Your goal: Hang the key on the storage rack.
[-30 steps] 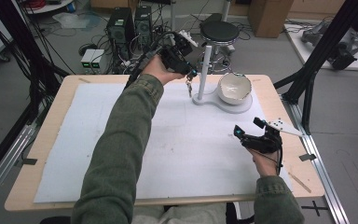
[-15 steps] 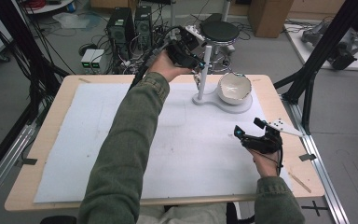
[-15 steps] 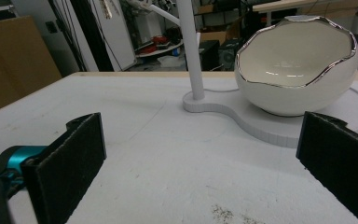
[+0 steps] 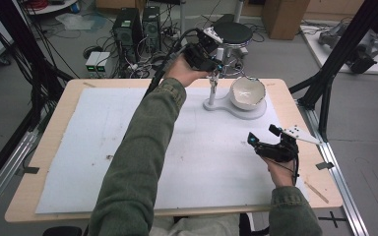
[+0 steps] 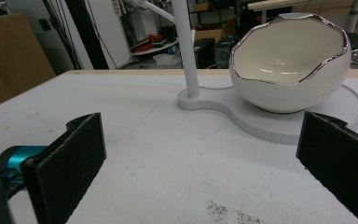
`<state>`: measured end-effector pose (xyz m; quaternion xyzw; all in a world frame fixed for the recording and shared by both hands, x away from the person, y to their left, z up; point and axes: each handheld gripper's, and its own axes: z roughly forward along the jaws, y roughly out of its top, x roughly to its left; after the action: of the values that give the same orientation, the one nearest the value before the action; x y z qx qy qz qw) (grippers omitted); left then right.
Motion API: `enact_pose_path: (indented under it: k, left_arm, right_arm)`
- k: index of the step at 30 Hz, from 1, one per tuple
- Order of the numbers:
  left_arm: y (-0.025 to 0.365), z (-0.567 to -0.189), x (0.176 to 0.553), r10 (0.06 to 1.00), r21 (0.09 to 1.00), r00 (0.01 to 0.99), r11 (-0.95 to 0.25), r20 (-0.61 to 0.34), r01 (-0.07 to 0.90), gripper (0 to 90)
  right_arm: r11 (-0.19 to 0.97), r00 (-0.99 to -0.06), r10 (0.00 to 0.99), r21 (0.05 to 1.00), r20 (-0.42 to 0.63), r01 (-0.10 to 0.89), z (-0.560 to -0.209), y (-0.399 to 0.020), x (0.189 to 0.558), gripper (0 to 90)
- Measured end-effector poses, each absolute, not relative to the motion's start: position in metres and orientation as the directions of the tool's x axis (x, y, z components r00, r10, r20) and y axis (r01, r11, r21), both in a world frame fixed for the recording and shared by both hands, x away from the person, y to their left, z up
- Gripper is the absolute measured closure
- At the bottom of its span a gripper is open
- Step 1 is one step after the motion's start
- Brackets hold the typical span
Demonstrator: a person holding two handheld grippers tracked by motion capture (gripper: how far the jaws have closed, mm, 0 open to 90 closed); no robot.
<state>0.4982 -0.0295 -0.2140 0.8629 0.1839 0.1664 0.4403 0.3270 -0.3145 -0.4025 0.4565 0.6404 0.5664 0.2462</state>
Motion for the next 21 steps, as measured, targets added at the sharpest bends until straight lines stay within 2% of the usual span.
enact_pose_path:
  k: [3,12,21]
  left_arm:
    - [-0.033,-0.212,0.501,0.469,0.836,0.877,-0.518,0.102,0.180,80.7]
    - [-0.041,-0.218,0.508,0.492,0.841,0.863,-0.510,0.113,0.181,80.8]
    - [-0.048,-0.224,0.523,0.528,0.888,0.849,-0.402,0.026,0.223,80.7]
  right_arm:
    - [-0.064,-0.460,0.864,0.952,0.204,0.301,-0.402,-0.316,0.327,0.4]
    - [-0.064,-0.461,0.864,0.952,0.203,0.300,-0.402,-0.315,0.327,0.4]
    - [-0.081,-0.452,0.866,0.952,0.214,0.296,-0.403,-0.319,0.329,0.4]
